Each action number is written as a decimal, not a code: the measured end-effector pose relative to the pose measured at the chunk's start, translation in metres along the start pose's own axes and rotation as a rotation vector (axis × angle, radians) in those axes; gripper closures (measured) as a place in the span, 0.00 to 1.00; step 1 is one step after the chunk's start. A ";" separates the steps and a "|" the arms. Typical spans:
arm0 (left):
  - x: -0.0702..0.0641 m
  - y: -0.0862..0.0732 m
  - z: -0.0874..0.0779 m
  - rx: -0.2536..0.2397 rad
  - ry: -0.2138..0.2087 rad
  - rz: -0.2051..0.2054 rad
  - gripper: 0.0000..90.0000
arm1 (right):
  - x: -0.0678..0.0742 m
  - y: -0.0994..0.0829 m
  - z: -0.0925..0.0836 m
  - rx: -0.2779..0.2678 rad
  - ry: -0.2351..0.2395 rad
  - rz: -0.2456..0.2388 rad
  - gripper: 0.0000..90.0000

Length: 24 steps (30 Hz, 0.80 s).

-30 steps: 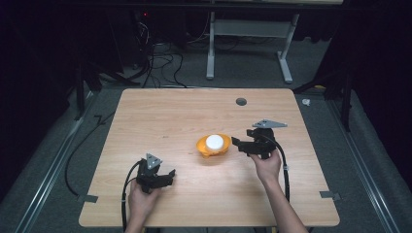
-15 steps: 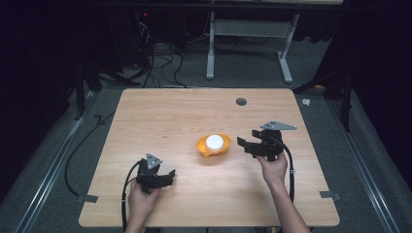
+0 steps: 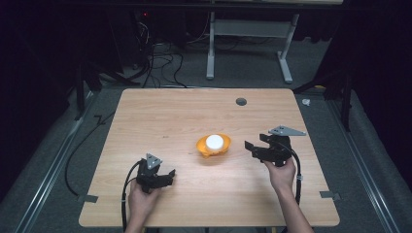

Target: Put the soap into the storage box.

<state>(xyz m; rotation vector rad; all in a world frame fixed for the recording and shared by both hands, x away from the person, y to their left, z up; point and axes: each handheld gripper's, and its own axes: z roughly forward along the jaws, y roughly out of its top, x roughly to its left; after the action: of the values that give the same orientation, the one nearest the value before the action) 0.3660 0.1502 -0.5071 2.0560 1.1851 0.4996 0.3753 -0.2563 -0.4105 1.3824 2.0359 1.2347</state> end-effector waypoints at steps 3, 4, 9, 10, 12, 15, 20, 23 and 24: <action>0.000 0.000 0.000 0.000 0.000 0.000 0.23 | -0.001 -0.002 -0.003 -0.003 -0.005 0.007 0.32; 0.000 0.000 0.000 0.000 0.000 0.000 0.23 | -0.002 -0.003 -0.005 -0.003 -0.006 0.011 0.32; 0.000 0.000 0.000 0.000 0.000 0.000 0.22 | -0.003 -0.007 -0.012 -0.012 -0.009 0.014 0.32; 0.000 0.000 0.000 0.000 0.000 0.000 0.22 | -0.004 -0.008 -0.014 -0.017 -0.009 0.019 0.32; 0.000 0.000 0.000 0.000 0.000 0.000 0.22 | -0.006 -0.011 -0.018 -0.028 -0.011 0.028 0.32; 0.000 0.000 0.000 0.000 0.000 0.000 0.23 | -0.009 -0.018 -0.024 -0.034 -0.016 0.041 0.32; 0.000 0.000 0.000 0.000 0.000 0.000 0.22 | -0.009 -0.022 -0.029 -0.037 -0.017 0.044 0.32; 0.000 0.000 0.000 0.000 0.000 0.000 0.22 | -0.009 -0.024 -0.031 -0.040 -0.019 0.049 0.32; 0.000 0.000 0.000 0.000 0.000 0.000 0.22 | -0.008 -0.025 -0.032 -0.041 -0.018 0.046 0.32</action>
<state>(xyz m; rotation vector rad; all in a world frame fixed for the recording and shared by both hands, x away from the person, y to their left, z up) 0.3660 0.1502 -0.5071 2.0562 1.1850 0.4997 0.3425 -0.2808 -0.4157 1.4242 1.9665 1.2715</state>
